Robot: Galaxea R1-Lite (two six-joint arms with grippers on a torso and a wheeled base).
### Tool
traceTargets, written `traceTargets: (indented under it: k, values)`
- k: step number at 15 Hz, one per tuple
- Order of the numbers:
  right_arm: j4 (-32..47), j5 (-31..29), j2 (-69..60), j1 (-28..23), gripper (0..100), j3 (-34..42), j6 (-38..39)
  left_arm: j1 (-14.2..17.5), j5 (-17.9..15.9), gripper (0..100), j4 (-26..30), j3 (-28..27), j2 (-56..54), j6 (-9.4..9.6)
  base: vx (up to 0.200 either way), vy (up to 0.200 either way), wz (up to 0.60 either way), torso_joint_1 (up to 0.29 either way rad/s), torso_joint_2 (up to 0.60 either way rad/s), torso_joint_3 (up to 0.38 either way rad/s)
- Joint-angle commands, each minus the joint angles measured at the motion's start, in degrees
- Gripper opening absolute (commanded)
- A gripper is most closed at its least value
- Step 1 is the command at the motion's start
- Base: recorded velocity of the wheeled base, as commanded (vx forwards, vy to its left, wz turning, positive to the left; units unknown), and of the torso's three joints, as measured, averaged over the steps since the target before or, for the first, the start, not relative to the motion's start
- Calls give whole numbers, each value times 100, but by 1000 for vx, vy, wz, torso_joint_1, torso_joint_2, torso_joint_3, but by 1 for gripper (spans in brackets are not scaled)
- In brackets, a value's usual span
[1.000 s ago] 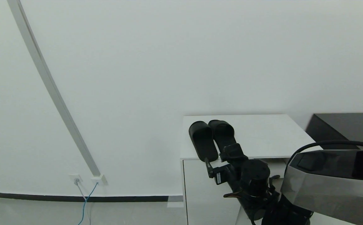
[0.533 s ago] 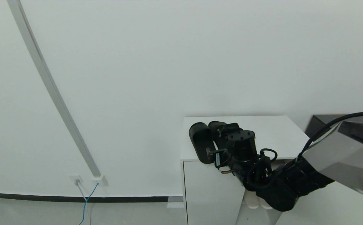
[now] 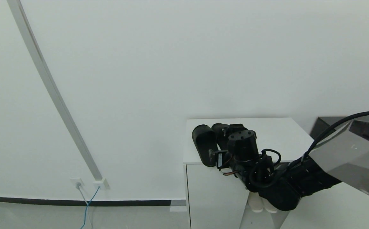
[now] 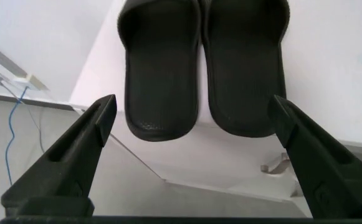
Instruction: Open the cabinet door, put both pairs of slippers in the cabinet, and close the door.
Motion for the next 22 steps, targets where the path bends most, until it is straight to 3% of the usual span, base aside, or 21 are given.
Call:
traceTargets:
  k: [1,7,12,15,22]
  values:
    - [-165,-12,324,-3,100,8,-8,1,0,0,1,1,7,-1,200,0,0,-7,-2,2]
    - [-367,-4,754,-126,100,-230,-87,1,0,0,-7,1,7,-18,33,0,0,-2,-2,2]
    - [-815,49,1554,-442,100,-1064,-553,1,9,0,-7,1,7,-18,0,0,0,0,0,0]
    - [-815,58,2002,-592,100,-1759,-728,1,9,0,-7,1,7,-18,0,0,0,0,0,0]
    - [-596,216,2372,-723,100,-2567,-790,1,0,0,-7,1,7,-18,0,0,0,0,0,0]
